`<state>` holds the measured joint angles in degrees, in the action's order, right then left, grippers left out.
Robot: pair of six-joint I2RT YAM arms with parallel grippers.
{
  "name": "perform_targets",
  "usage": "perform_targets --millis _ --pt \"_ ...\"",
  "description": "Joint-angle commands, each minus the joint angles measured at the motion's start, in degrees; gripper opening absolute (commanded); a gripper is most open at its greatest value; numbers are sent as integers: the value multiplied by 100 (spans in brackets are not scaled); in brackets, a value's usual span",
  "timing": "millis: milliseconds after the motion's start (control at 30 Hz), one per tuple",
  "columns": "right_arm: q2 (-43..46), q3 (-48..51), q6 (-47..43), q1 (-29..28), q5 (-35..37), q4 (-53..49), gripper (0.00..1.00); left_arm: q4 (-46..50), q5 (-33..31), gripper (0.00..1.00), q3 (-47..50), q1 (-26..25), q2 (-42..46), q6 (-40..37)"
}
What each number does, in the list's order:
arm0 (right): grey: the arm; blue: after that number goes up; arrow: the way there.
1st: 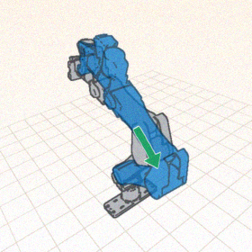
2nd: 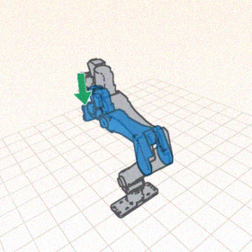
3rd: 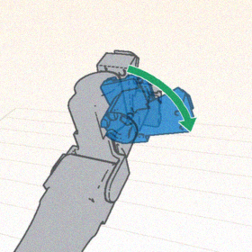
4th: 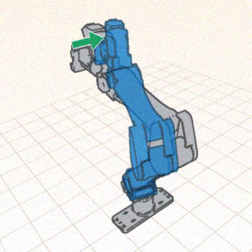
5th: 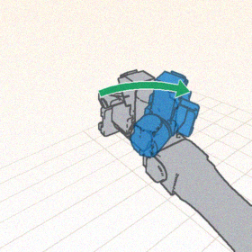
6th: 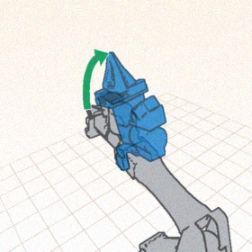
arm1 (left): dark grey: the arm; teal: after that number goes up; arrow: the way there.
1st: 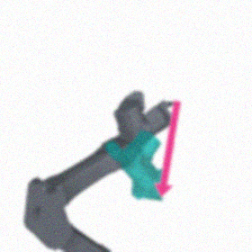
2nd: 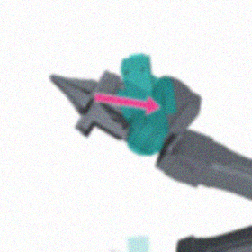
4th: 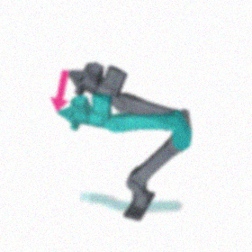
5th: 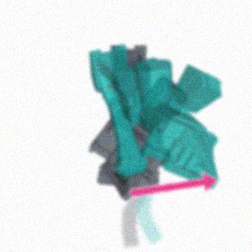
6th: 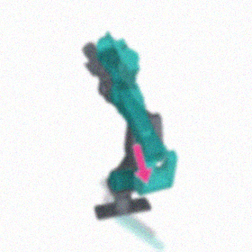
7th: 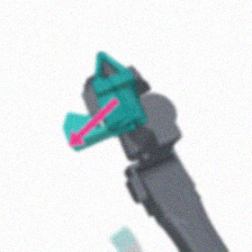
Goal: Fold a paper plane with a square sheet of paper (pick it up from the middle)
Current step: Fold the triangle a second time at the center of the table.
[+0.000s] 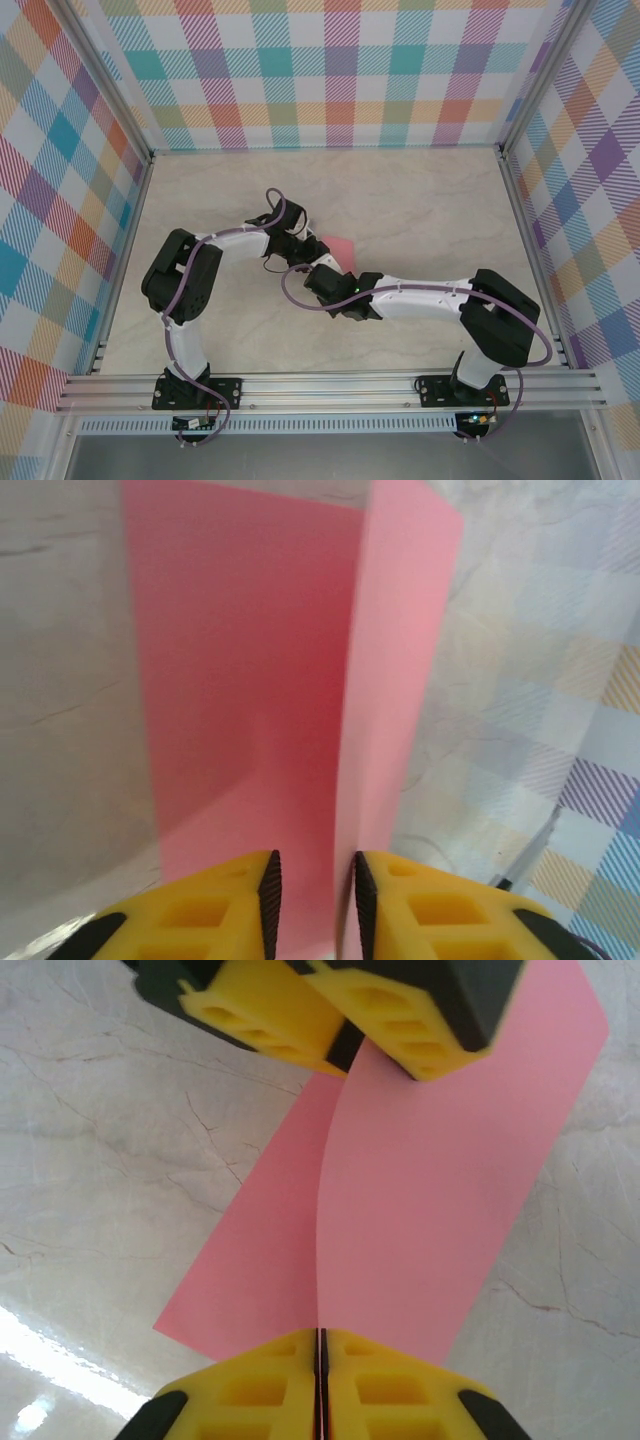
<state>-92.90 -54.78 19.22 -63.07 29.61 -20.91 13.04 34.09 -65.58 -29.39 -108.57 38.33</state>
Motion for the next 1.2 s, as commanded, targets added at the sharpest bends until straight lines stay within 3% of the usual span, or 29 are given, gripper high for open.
perform_targets --millis 0,167,433,633,900,1167 --pt "147 -215 380 -38 116 -345 6 484 -533 34 -32 -31 542 -150" --pt "80 -611 1172 -30 158 -1021 0 755 -1292 52 208 -17 1125 -109" --pt "256 -965 2171 -31 162 -1723 1 1092 -2238 56 570 56 1907 34" --pt "324 -1107 2648 -30 110 -2091 2 1119 -2294 49 713 78 2112 79" --pt "282 -725 2380 -25 -332 -1486 5 653 -1306 26 962 25 1889 60" --pt "235 -310 2375 179 -1153 -747 6 131 -780 15 1139 -316 1501 149"
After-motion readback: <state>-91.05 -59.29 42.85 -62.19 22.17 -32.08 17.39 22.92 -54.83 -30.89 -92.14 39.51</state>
